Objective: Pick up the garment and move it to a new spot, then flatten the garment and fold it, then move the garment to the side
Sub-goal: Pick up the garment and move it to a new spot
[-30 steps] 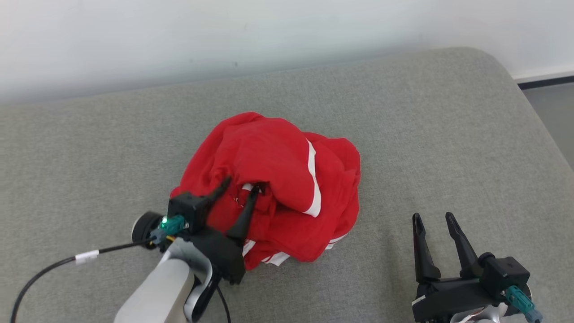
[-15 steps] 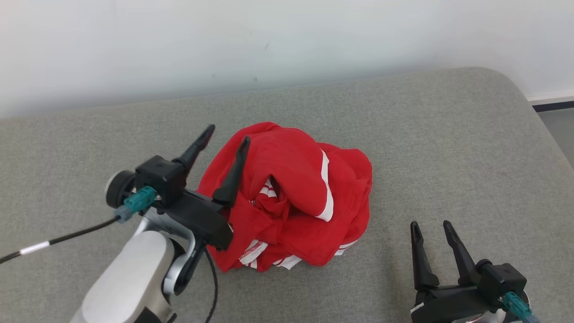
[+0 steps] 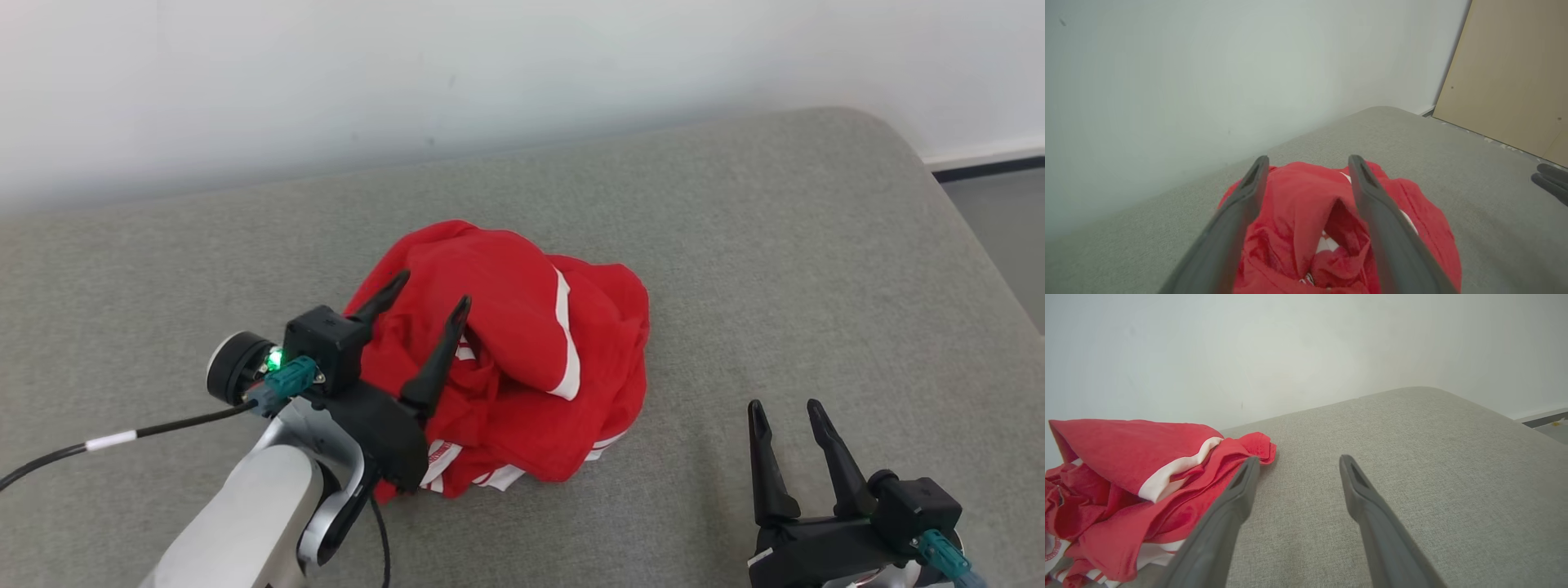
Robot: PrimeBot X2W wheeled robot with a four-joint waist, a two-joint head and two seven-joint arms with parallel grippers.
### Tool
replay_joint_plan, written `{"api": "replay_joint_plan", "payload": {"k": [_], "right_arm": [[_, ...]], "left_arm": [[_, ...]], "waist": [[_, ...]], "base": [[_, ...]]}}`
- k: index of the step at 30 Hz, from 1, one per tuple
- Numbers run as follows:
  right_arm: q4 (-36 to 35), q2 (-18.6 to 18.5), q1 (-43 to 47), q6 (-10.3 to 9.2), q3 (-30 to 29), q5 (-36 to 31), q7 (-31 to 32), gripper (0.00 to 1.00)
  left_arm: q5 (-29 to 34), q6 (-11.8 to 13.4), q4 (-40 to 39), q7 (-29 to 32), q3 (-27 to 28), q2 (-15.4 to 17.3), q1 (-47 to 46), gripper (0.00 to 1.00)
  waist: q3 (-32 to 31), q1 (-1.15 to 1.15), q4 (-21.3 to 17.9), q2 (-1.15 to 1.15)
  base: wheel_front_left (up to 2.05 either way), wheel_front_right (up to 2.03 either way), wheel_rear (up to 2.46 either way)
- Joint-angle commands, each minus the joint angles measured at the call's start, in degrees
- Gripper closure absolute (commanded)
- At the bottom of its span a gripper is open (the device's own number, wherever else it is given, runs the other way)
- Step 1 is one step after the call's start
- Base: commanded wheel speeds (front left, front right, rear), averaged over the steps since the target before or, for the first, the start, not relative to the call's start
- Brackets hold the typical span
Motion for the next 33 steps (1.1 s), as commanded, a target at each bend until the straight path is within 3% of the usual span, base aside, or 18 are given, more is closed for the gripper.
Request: {"api": "replay_joint_plan", "payload": {"k": [1,15,16,17,18,33], "right_arm": [[-0.1,0.1,-0.4,0.20,0.1,0.2,-0.1,0.00],[-0.2,0.1,-1.6,0.20,0.1,1.3,-0.1,0.00],[-0.2,0.1,-1.7,0.20,0.2,1.3,-0.1,0.00],[-0.3,0.1,-1.7,0.20,0.2,1.4,-0.1,0.00],[-0.3,0.1,-1.7,0.20,0.1,1.4,-0.1,0.00],[0.3,0.1,-0.6,0.20,-0.5,2.1,-0.1,0.00]], "left_arm": [[0.5,-0.1,0.6,0.2,-0.3,0.4,0.2,0.00],[1.2,-1.6,8.0,1.4,-2.9,1.5,-1.1,0.00],[1.3,-1.8,8.5,1.6,-3.2,1.4,-1.3,0.24],[1.5,-2.0,8.7,1.2,-3.3,1.3,-1.7,0.69],[1.4,-2.1,8.9,0.8,-3.3,1.1,-1.9,1.00],[-0.2,-2.7,5.5,-0.2,-2.8,0.4,-5.4,1.00]], "waist": [[1.0,0.00,-1.1,0.00],[4.0,0.00,-4.6,0.00],[4.1,0.00,-4.8,0.00],[4.1,0.00,-4.9,0.00],[4.1,0.00,-5.0,0.00],[2.9,0.00,-2.4,0.00]], "base": [[0.00,0.00,0.00],[0.00,0.00,0.00],[0.00,0.00,0.00],[0.00,0.00,0.00],[0.00,0.00,0.00],[0.00,0.00,0.00]]}}
